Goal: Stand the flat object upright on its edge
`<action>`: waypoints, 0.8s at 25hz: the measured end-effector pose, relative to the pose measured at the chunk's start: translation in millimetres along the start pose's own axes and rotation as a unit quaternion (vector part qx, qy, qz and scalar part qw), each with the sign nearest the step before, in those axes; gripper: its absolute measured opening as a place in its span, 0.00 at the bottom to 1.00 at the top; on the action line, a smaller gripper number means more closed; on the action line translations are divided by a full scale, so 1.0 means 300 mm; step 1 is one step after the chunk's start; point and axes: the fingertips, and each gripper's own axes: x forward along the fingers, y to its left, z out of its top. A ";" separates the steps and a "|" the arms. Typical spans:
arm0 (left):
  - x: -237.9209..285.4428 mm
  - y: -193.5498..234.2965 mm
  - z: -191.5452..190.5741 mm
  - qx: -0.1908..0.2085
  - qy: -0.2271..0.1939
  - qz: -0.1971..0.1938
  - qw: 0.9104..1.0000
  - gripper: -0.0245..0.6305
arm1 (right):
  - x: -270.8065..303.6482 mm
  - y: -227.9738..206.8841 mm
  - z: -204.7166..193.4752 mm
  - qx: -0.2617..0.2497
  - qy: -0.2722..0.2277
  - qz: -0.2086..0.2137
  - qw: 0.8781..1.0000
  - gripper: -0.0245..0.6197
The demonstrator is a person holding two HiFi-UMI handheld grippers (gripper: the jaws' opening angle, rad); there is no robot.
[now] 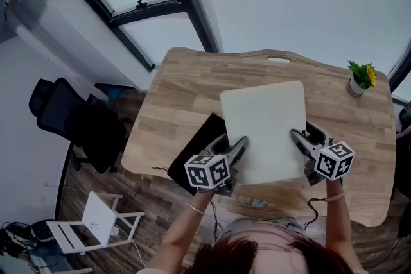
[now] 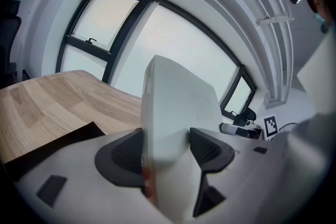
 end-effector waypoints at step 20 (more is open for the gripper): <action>-0.035 -0.063 0.024 0.060 -0.016 -0.003 0.998 0.44 | -0.072 0.042 0.033 -0.072 -0.019 -0.021 0.997 0.41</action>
